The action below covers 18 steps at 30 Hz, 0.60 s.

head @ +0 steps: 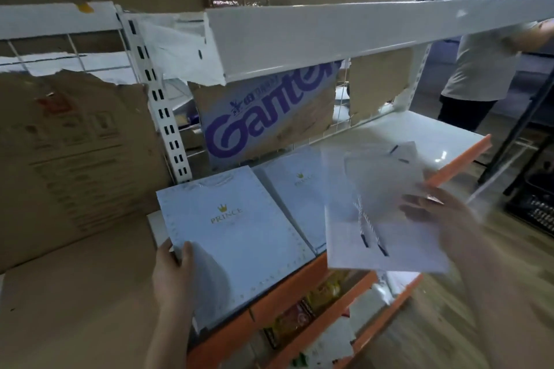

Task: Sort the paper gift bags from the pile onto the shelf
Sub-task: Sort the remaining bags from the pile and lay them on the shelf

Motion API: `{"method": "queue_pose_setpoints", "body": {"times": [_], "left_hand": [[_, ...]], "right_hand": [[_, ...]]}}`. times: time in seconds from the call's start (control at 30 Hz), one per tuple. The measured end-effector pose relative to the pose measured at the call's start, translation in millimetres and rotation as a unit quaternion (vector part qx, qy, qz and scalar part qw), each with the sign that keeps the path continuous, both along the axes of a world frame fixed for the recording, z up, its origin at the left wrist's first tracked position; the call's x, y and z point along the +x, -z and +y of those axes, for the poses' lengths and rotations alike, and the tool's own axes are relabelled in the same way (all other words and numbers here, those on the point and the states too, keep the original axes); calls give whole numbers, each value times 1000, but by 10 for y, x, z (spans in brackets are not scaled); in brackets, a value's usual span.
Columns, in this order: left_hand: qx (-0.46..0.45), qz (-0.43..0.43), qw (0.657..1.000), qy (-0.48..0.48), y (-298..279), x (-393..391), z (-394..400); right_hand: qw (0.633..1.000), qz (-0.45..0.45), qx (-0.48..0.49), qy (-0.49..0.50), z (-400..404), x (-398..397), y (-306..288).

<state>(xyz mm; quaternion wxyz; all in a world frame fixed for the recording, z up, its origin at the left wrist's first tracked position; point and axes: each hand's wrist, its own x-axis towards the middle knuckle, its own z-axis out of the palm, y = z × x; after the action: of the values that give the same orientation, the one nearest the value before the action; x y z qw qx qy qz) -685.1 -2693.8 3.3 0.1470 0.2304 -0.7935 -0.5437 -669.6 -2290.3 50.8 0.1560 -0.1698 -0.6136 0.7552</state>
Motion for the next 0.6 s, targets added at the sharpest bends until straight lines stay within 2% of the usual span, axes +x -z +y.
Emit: {"method": "queue_pose_setpoints", "body": {"times": [0.13,0.2,0.3,0.4,0.5,0.57,0.6], "left_hand": [[-75,-36,996,-22,66,-82,-2],[-164,-32,986,-19,98,-67,5],[-278,-37,957,-71,67,-23,140],[-357,-61,931,-53,-33,-19,260],[-459,-39,885,-73,-27,-135,443],[-489,-27,869,-76,-29,-257,721],[-480,-21,874,-71,-44,-324,903]], "right_hand": [[999,-11,14,-27,160,-462,35],[999,-26,15,-41,258,-659,110],[997,-32,7,-71,357,-939,129],[993,-31,16,-114,502,-1182,123],[990,-31,18,-135,779,-1409,154],[987,-46,21,-154,1001,-1542,144],[985,-53,22,-162,1121,-1602,132]]}}
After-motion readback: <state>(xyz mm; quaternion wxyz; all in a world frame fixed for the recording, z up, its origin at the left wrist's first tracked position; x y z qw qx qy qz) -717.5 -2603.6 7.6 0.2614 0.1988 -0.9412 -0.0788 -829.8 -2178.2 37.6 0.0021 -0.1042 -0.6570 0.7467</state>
